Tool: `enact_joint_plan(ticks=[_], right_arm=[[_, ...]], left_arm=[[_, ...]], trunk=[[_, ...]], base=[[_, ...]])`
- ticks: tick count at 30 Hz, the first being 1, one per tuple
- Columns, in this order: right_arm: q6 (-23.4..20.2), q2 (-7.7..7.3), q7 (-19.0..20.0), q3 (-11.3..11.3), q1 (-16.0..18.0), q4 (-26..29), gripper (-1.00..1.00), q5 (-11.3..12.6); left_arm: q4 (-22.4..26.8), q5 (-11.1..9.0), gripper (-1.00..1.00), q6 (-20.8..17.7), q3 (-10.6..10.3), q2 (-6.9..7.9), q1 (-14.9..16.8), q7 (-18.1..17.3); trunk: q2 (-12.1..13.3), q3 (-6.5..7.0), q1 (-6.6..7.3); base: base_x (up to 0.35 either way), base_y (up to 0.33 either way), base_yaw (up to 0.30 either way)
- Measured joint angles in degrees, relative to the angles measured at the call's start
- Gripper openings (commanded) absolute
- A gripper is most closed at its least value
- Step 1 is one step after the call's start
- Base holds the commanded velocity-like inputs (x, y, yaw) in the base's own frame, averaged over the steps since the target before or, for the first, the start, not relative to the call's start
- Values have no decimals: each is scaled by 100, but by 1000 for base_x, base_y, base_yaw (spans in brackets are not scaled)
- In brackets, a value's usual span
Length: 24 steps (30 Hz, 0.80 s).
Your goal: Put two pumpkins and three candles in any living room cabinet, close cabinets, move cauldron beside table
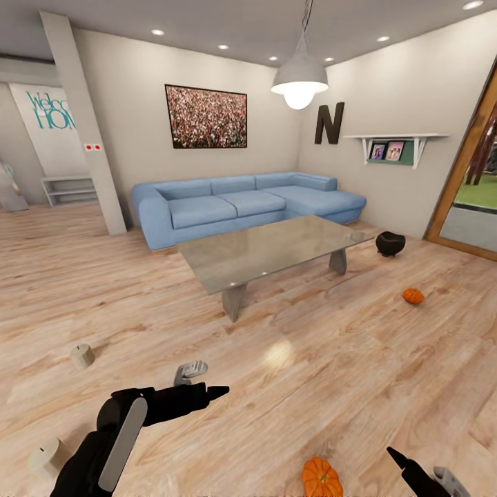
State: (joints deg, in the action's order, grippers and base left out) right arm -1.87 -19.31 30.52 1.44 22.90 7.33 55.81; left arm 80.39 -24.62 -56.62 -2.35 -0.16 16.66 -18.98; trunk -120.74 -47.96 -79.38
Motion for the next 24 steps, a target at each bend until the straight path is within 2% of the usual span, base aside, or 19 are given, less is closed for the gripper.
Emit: enact_joint_plan(ticks=[14,21,24], right_arm=[[-59,-1,165,-53,0,3,100,7],[-74,-1,463,-51,0,0,100,17],[-133,-1,495,-49,0,-1,100,9]], left_arm=[[0,-4,100,5,-19,-3,0,-2],[4,-7,100,-1,-19,4,0,-12],[8,-120,100,0,-20,7,0,-19]], trunk=[[-562,-251,-308],[-842,-377,-461],[-963,-431,-527]], base=[[0,0,0],[0,0,0],[0,0,0]])
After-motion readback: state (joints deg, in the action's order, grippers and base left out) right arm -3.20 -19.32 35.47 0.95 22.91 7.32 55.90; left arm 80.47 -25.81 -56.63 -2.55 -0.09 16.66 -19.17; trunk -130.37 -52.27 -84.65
